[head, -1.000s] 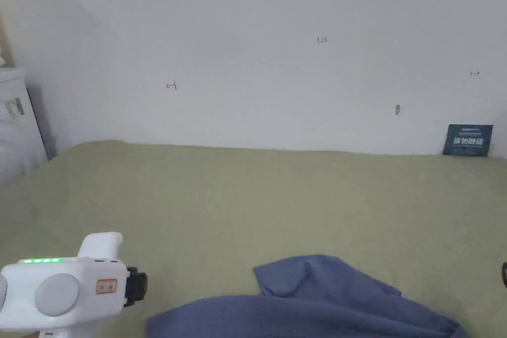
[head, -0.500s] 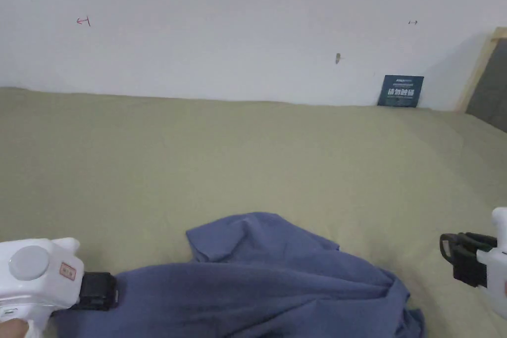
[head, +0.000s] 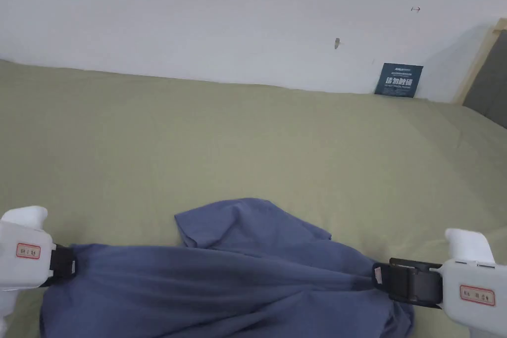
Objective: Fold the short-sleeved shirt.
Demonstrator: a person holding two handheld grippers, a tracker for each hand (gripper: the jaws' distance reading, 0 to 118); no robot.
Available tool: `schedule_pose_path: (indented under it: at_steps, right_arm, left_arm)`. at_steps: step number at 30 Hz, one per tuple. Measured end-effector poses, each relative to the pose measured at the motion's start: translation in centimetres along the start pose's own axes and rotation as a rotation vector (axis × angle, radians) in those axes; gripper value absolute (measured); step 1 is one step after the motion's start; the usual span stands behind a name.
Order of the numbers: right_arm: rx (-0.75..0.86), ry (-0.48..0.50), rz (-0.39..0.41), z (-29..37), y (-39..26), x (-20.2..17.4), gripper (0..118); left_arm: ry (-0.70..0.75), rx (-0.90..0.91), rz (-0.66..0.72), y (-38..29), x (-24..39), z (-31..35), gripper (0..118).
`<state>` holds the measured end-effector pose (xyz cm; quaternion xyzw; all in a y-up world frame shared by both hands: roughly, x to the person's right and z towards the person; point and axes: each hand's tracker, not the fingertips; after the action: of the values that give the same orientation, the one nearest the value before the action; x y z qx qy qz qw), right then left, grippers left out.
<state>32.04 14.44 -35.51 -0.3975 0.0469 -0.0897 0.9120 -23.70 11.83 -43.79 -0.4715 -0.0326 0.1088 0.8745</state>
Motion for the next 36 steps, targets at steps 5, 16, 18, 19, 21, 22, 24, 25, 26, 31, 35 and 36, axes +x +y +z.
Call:
schedule_pose_path:
  at_steps: [5, 16, 18, 19, 21, 22, 24, 25, 26, 31, 35, 36]
  right_arm:
    - [-0.076, 0.026, -0.128, -2.5, 0.2, 1.0, 112]
    - [0.006, 0.070, -0.118, -2.4, 1.8, 1.9, 3]
    - [0.020, 0.073, -0.103, -1.9, 2.4, 1.0, 3]
    - [0.051, 0.076, -0.106, -1.5, 2.7, 0.8, 3]
    - [0.129, 0.112, -0.115, -0.5, 3.6, 0.6, 3]
    - [0.151, 0.120, -0.111, 0.0, 4.2, 0.3, 3]
    - [0.197, 0.111, -0.074, 1.2, 5.6, -0.4, 3]
    - [0.222, 0.116, -0.050, 1.8, 6.4, -0.7, 3]
    - [0.248, 0.125, -0.019, 2.3, 7.3, -1.0, 3]
    - [0.348, 0.117, 0.066, 5.1, 12.7, -3.0, 3]
    - [0.427, 0.089, 0.129, 6.7, 18.3, -4.1, 3]
    - [0.450, 0.072, 0.144, 7.1, 19.6, -4.5, 3]
  left_arm:
    - [-0.023, 0.024, -0.003, 0.4, -0.4, 0.6, 2]
    - [-0.101, 0.117, -0.024, 1.1, -0.4, 3.0, 2]
    - [-0.107, 0.144, -0.013, 1.3, -0.3, 3.8, 2]
    - [-0.128, 0.162, -0.003, 1.5, -0.2, 4.3, 2]
    - [-0.159, 0.226, -0.003, 2.0, 0.0, 5.8, 2]
    - [-0.159, 0.256, -0.013, 2.3, 0.2, 6.5, 2]
    - [-0.174, 0.296, -0.017, 3.4, 0.6, 8.3, 2]
    - [-0.185, 0.326, -0.007, 3.9, 0.8, 9.1, 2]
    - [-0.211, 0.349, -0.008, 4.6, 1.0, 10.1, 2]
    - [-0.225, 0.461, -0.098, 8.7, 2.6, 14.4, 2]
    - [-0.196, 0.536, -0.126, 12.7, 4.3, 17.4, 2]
    - [-0.195, 0.536, -0.125, 13.7, 4.7, 17.9, 2]
